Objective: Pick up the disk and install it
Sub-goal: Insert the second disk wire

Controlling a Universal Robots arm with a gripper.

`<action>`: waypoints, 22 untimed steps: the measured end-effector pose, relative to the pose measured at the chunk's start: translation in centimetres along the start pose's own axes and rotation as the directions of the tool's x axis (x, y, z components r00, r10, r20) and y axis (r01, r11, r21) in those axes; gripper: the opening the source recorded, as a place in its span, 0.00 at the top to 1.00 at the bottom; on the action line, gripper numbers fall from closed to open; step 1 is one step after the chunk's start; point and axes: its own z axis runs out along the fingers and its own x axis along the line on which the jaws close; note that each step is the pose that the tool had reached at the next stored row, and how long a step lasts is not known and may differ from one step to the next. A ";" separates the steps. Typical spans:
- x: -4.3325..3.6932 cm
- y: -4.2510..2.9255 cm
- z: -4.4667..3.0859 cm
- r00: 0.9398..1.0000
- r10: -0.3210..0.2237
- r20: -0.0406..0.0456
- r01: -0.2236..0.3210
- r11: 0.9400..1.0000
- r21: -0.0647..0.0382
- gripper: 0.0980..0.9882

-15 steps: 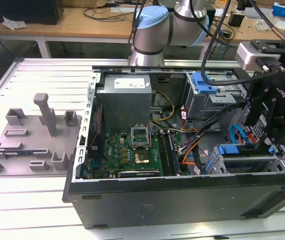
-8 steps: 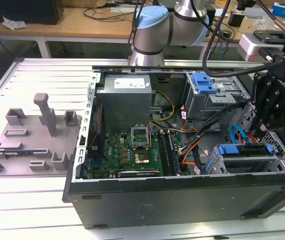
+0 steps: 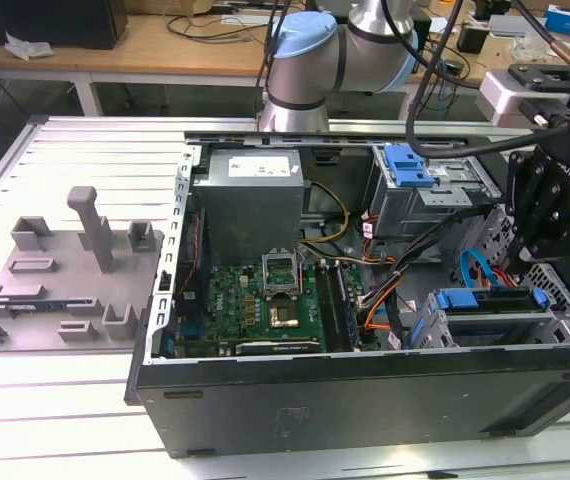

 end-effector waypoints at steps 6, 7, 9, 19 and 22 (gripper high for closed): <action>0.00 0.01 0.57 1.000 0.000 0.000 0.000 1.000 0.000 0.99; 0.00 0.01 0.71 1.000 0.000 0.000 0.000 1.000 0.000 0.99; 0.00 0.02 0.96 1.000 0.000 0.000 0.000 1.000 0.000 0.99; 0.02 0.03 1.73 1.000 0.000 0.000 0.000 1.000 0.000 0.99; 0.04 0.03 1.93 1.000 0.000 0.000 0.000 1.000 0.000 0.99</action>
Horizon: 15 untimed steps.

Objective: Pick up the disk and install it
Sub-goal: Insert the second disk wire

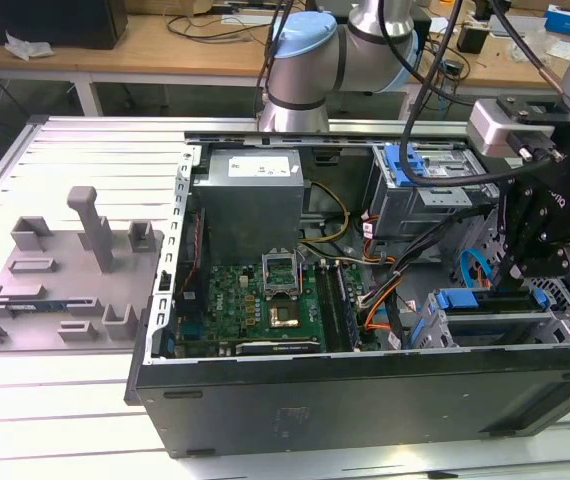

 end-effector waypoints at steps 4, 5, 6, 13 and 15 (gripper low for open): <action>0.02 0.00 0.19 1.000 0.000 0.000 0.000 1.000 0.000 0.99; 0.02 0.00 0.23 1.000 0.000 0.000 0.000 1.000 0.000 0.99; 0.03 0.00 0.31 1.000 0.000 0.000 0.000 1.000 0.000 0.99; 0.03 0.00 0.43 1.000 0.000 0.000 0.000 1.000 0.000 0.99; 0.03 0.00 0.44 1.000 0.000 0.000 0.000 1.000 0.000 0.99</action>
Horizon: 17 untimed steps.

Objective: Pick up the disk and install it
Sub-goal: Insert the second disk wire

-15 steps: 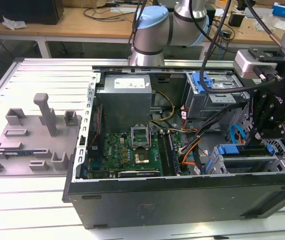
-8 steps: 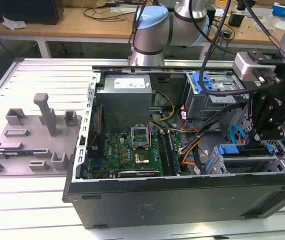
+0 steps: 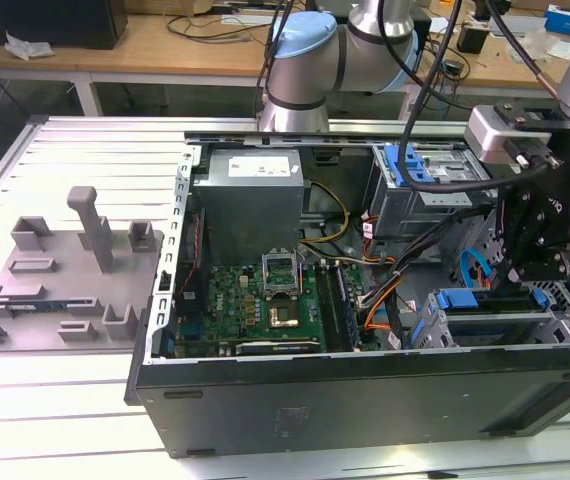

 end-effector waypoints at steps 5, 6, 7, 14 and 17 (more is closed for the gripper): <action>0.07 -0.02 -1.07 1.000 0.000 0.000 0.000 1.000 0.000 0.99; 0.08 -0.02 -1.27 1.000 0.000 0.000 0.000 1.000 0.000 0.99; 0.09 -0.03 -1.52 1.000 0.000 0.000 0.000 1.000 0.000 0.99; -0.11 0.00 -2.59 1.000 0.000 -0.001 0.000 1.000 0.000 0.99; -0.12 0.00 -2.60 1.000 -0.001 -0.001 0.001 1.000 0.000 0.99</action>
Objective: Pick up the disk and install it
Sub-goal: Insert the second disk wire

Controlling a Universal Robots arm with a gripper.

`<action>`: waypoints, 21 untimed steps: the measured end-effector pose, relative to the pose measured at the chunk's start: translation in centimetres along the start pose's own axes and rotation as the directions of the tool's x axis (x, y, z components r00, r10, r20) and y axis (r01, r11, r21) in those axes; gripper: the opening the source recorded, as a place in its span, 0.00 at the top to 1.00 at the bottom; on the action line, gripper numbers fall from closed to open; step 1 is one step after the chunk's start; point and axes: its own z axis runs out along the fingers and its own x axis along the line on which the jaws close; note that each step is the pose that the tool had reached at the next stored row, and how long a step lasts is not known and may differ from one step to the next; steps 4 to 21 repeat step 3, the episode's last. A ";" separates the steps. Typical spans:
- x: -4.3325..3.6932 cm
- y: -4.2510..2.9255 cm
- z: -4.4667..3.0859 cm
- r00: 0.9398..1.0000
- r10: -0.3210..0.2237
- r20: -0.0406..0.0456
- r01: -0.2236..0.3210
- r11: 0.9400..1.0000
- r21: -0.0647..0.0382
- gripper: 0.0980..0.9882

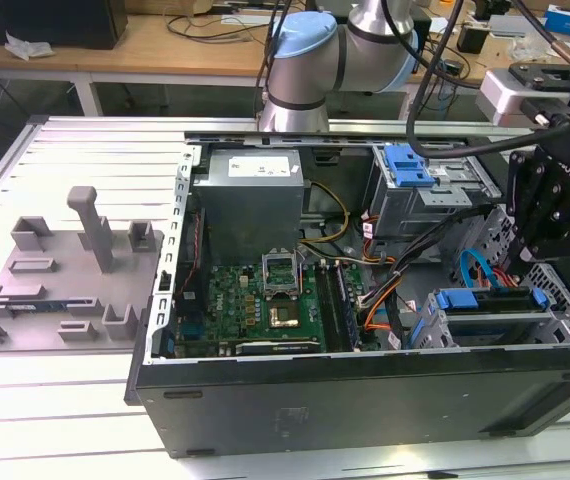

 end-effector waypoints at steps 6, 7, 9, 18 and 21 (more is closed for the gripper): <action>0.00 0.00 -0.02 1.000 -0.002 0.000 0.002 1.000 0.000 0.99; 0.00 0.00 -0.02 1.000 -0.002 0.000 0.002 1.000 0.000 0.99; 0.00 0.00 -0.02 1.000 -0.002 0.000 0.002 1.000 0.000 0.99; 0.00 0.00 -0.02 1.000 -0.002 0.000 0.002 1.000 0.000 0.99; 0.00 0.00 -0.02 1.000 -0.002 0.000 0.002 1.000 0.000 0.99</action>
